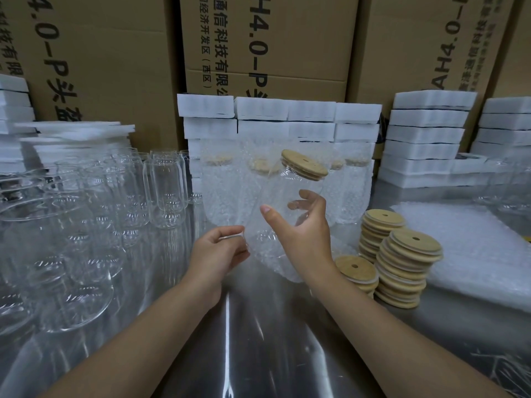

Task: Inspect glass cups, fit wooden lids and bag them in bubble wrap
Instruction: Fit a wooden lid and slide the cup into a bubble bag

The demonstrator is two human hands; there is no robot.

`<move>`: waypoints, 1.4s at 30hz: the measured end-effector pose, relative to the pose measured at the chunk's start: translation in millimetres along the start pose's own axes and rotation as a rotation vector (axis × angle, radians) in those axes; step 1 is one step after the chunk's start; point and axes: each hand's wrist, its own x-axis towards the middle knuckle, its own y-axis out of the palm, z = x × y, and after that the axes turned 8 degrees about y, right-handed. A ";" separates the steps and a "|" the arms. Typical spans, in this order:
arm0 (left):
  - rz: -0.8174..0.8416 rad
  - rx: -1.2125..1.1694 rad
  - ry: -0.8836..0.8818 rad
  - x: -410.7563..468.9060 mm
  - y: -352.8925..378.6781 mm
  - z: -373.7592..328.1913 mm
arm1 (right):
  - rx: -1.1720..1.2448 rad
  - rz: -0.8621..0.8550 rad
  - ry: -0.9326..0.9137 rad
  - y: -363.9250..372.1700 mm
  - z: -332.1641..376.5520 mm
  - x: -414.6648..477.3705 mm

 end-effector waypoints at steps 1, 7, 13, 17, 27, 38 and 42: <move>-0.005 -0.017 -0.003 0.4 -0.1 0.0 | 0.003 -0.001 0.000 -0.1 0.6 -0.2; -0.094 -0.048 0.157 0.1 2.0 -3.7 | -0.090 -0.015 -0.013 -0.6 3.7 -0.5; 0.005 0.008 0.426 -8.8 3.9 -11.2 | -0.083 0.036 0.011 0.0 5.2 -1.8; 0.054 -0.046 0.433 -13.2 4.8 -11.1 | 0.023 -0.008 0.035 -0.7 6.1 -0.3; 0.349 0.445 0.356 -10.9 6.1 12.4 | 0.169 0.037 0.071 0.8 7.7 -0.7; 0.189 0.347 0.488 -8.1 2.2 8.1 | -0.067 0.242 -0.056 2.0 11.8 -5.2; 0.096 0.215 0.513 -11.0 1.4 4.6 | -0.009 0.365 -0.085 -0.9 14.2 -7.8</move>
